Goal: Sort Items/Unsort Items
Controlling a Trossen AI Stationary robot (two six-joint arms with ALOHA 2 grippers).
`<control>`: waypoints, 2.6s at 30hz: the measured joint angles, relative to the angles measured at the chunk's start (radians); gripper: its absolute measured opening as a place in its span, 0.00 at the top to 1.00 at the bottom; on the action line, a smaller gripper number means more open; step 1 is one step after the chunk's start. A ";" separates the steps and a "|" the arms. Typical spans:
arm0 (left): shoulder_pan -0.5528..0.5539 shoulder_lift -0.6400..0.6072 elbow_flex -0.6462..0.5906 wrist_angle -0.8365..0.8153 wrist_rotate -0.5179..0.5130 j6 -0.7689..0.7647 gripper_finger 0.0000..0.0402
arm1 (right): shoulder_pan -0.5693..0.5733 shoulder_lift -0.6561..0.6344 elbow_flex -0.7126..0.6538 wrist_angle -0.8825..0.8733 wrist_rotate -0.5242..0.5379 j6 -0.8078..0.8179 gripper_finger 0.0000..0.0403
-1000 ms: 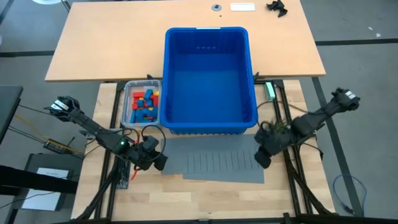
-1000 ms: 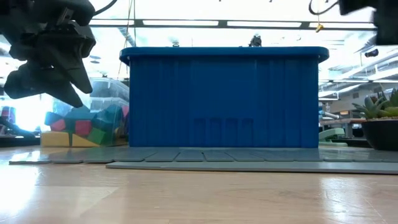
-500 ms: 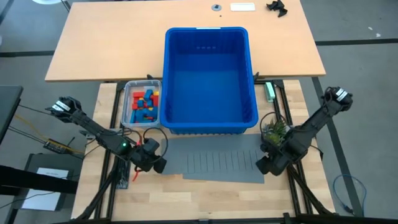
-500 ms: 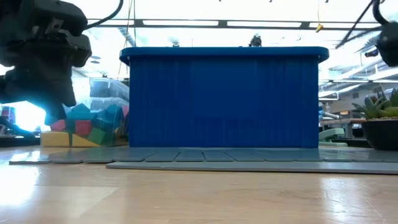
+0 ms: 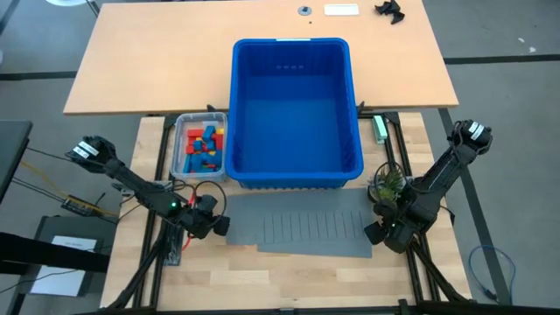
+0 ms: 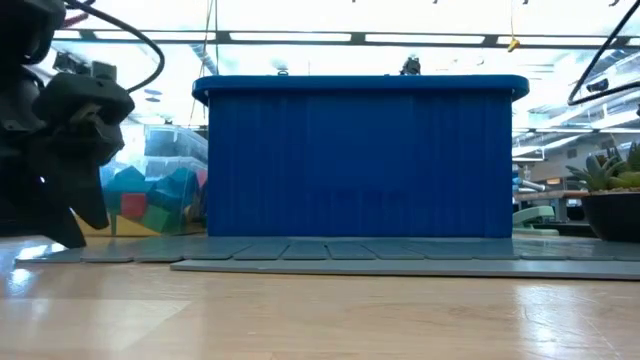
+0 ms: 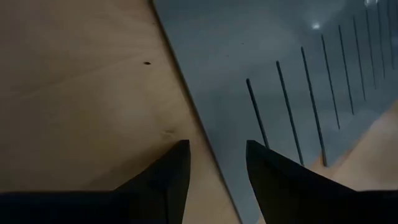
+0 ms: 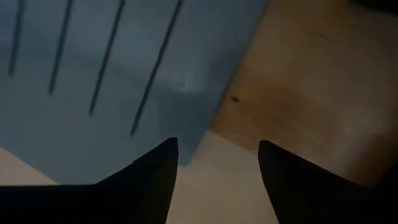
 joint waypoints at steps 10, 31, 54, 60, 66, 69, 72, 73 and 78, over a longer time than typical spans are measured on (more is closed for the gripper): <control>-0.001 0.001 -0.011 0.009 -0.013 0.060 0.58 | 0.034 0.007 -0.078 0.106 0.071 0.117 0.45; -0.005 0.031 -0.016 0.064 -0.070 0.111 0.58 | 0.095 0.025 -0.116 0.201 0.199 0.132 0.48; -0.008 0.138 -0.016 0.224 -0.082 0.200 0.58 | 0.226 0.018 -0.100 0.274 0.313 0.128 0.49; -0.009 0.138 -0.016 0.225 -0.084 0.215 0.58 | 0.285 0.015 -0.099 0.301 0.353 0.106 0.52; -0.012 0.138 -0.016 0.226 -0.090 0.215 0.58 | 0.304 0.014 -0.096 0.319 0.389 0.101 0.54; -0.012 0.138 -0.016 0.229 -0.092 0.215 0.58 | 0.304 0.013 -0.094 0.324 0.391 0.101 0.55; -0.012 0.138 -0.016 0.234 -0.099 0.215 0.58 | 0.303 0.013 -0.094 0.323 0.386 0.100 0.57; -0.013 0.139 -0.016 0.234 -0.101 0.215 0.58 | 0.303 0.013 -0.093 0.321 0.378 0.100 0.58; -0.012 0.139 -0.016 0.237 -0.104 0.215 0.58 | 0.300 0.013 -0.092 0.311 0.339 0.108 0.60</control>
